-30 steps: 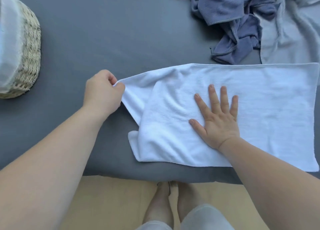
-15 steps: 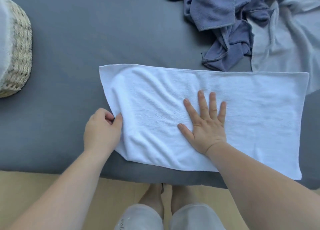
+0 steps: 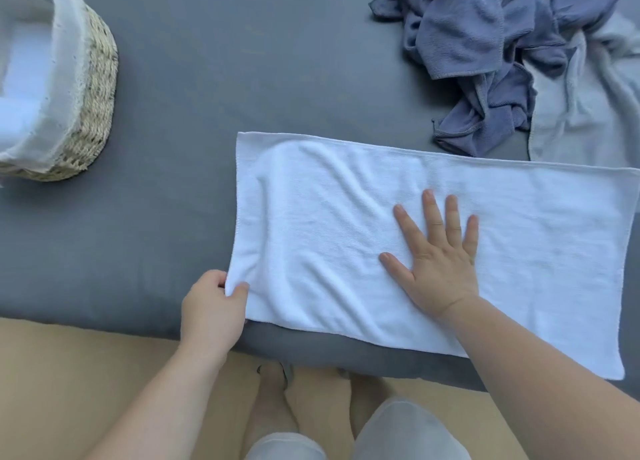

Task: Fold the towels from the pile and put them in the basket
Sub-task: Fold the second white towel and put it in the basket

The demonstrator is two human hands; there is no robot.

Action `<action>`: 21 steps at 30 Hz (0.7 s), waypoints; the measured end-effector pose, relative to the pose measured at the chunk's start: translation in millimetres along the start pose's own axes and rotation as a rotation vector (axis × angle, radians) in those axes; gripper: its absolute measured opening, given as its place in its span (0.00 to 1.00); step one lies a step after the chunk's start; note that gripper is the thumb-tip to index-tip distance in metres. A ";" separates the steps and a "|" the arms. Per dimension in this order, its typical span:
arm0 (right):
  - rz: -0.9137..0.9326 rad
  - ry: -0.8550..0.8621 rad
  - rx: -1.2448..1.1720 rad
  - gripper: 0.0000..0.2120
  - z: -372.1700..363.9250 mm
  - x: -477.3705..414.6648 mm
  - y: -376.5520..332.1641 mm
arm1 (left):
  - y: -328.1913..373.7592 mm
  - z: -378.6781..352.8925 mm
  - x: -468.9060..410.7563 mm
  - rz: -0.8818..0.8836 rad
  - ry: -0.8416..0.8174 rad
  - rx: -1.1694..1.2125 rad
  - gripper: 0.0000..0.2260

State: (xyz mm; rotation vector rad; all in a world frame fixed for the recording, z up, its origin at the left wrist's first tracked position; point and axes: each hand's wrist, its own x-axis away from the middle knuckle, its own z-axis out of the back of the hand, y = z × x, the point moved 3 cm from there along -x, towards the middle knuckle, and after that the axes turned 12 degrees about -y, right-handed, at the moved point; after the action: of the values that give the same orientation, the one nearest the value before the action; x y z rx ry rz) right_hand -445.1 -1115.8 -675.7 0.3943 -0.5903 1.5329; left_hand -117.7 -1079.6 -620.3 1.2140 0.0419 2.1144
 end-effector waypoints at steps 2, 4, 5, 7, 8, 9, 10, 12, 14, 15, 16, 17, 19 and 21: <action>-0.004 -0.006 -0.056 0.36 5.5 2.1 -0.8 | -9.4 5.7 -3.0 -0.005 -0.004 -0.003 0.04; -0.009 0.047 -0.149 0.34 15.1 4.8 -5.6 | -16.3 12.3 -4.7 -0.029 -0.007 -0.003 0.05; -0.005 0.115 -0.173 0.33 21.9 6.3 -11.2 | -19.1 15.4 -5.3 -0.045 -0.009 -0.008 0.05; 0.045 0.277 -0.162 0.31 37.6 6.9 -34.1 | -24.3 21.6 -6.3 -0.067 -0.021 -0.027 0.07; 0.094 0.332 -0.160 0.29 46.0 5.0 -51.9 | -26.3 24.5 -6.8 -0.078 -0.028 -0.033 0.08; 0.152 0.352 -0.173 0.29 53.6 1.5 -72.8 | -28.2 26.9 -7.4 -0.092 -0.034 -0.039 0.08; 0.215 0.338 -0.193 0.28 60.0 -4.0 -96.1 | -29.5 29.3 -7.7 -0.107 -0.040 -0.047 0.08; 0.334 0.266 -0.195 0.29 71.4 -16.8 -146.6 | -30.2 32.5 -6.6 -0.147 -0.061 -0.047 0.07; 0.401 0.156 -0.123 0.29 77.3 -31.7 -195.0 | -28.5 33.8 -3.8 -0.209 -0.089 -0.020 0.07; 0.397 0.090 -0.076 0.29 77.4 -39.7 -214.8 | -27.1 34.3 -2.3 -0.242 -0.099 -0.009 0.07; 0.374 0.046 -0.039 0.28 76.9 -47.3 -230.0 | -25.4 34.6 -1.0 -0.269 -0.102 -0.009 0.07; 0.339 0.024 -0.016 0.29 75.8 -54.1 -240.4 | -24.3 34.9 -0.5 -0.283 -0.098 -0.016 0.07; 0.265 0.004 0.020 0.29 72.9 -63.2 -251.2 | -24.8 36.4 -2.9 -0.267 -0.083 -0.027 0.08; 0.217 0.001 0.077 0.28 70.4 -67.0 -256.3 | -28.9 37.8 -7.8 -0.234 -0.069 -0.051 0.07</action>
State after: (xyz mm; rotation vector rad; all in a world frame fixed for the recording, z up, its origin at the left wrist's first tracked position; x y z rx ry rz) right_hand -194.7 -1216.1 -626.9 0.3976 -0.5890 1.7672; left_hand -70.2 -1073.2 -614.9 1.1908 0.0941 1.8601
